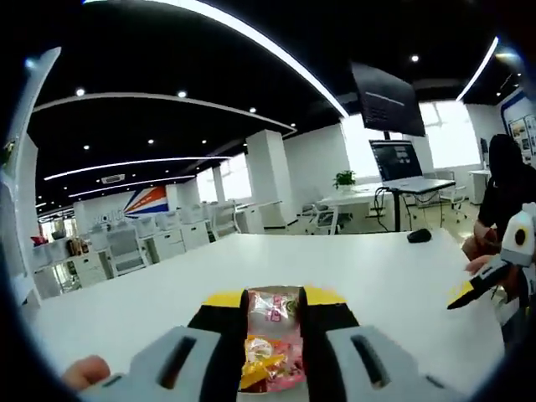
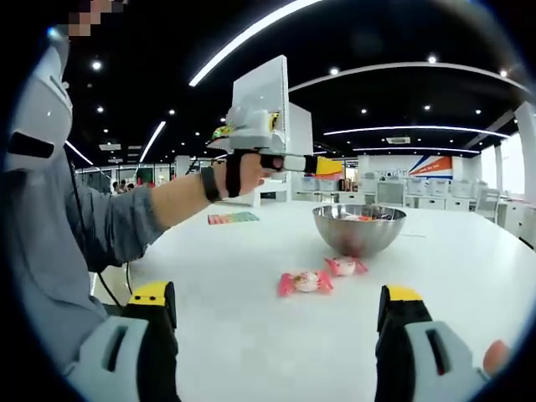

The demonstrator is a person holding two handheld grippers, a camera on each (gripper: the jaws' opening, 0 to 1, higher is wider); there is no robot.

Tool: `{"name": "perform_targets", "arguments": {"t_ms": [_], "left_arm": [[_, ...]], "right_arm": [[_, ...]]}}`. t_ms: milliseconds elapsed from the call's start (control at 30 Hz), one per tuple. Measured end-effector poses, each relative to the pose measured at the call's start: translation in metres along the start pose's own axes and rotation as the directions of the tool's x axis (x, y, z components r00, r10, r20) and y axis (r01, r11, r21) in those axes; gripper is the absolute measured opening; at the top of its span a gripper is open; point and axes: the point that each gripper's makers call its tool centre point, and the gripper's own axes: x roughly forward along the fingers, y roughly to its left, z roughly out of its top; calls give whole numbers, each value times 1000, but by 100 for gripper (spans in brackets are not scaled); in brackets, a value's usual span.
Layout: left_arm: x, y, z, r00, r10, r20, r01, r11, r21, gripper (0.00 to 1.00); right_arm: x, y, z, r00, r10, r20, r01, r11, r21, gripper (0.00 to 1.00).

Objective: Pick up the marshmallows scattered on the table and place them into the bowl on the table

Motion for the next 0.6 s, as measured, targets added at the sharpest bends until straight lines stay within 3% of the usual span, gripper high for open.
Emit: {"name": "perform_targets", "arguments": {"t_ms": [167,300,367,600], "left_arm": [[27,19,-27,998,24,-49,-26,998,-49,24],[39,18,-51,998,10,-66,-16,996,-86,24],[42,18,-65,994,22,-103,-31,995,-92,24],[42,19,-75,993,30,-113,-42,994,-102,20]], "right_arm": [[-7,-6,-2,1000,-23,-4,23,1000,4,95],[-11,-11,-3,999,-39,-8,39,999,6,95],[-11,-12,-4,999,-43,-9,43,999,7,95],[-9,-11,-2,999,-37,-5,37,999,5,95]]}}
